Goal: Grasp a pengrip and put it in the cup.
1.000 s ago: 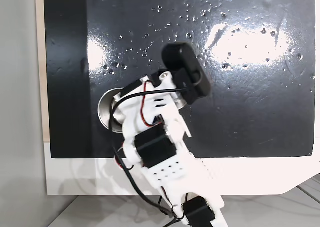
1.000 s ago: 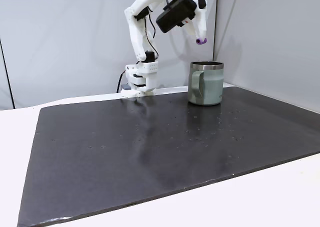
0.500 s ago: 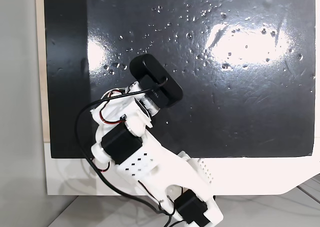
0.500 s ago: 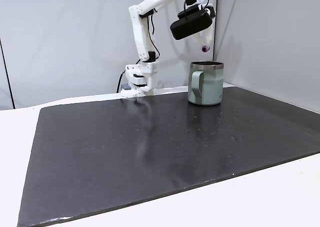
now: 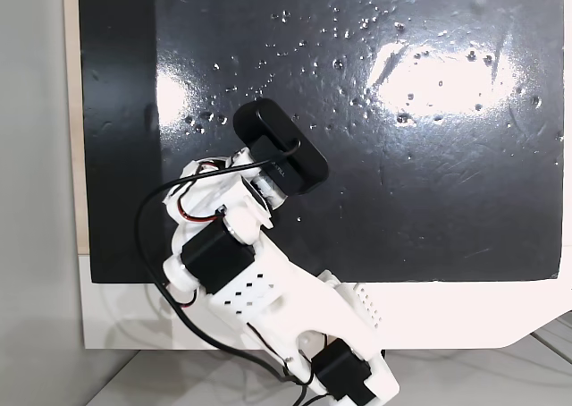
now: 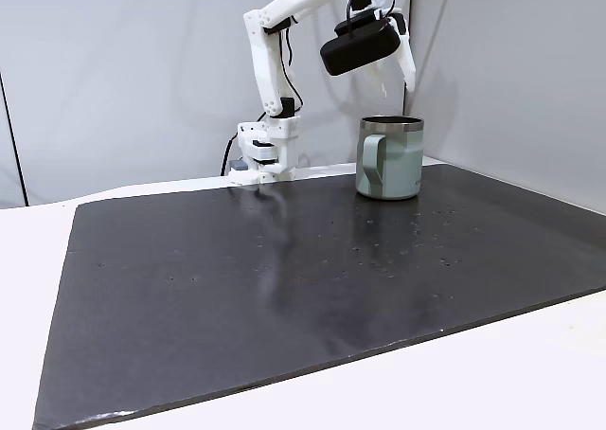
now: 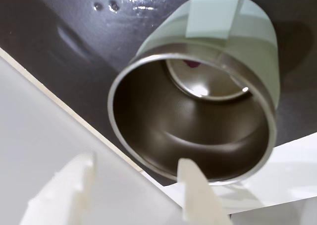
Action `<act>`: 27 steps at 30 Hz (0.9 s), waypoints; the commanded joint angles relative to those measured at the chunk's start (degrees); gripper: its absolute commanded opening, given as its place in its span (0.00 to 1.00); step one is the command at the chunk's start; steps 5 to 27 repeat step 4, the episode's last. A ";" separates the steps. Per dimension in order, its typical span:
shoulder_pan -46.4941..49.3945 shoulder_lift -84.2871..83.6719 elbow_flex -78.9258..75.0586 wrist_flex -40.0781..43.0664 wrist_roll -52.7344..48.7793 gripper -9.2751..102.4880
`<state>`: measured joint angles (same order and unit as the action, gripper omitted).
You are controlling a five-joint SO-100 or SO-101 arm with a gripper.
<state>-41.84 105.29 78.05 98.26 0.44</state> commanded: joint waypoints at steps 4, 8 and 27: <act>-0.09 1.93 -2.99 0.88 -0.09 0.28; -0.09 1.93 -2.99 0.88 -0.09 0.28; -0.09 1.93 -2.99 0.88 -0.09 0.28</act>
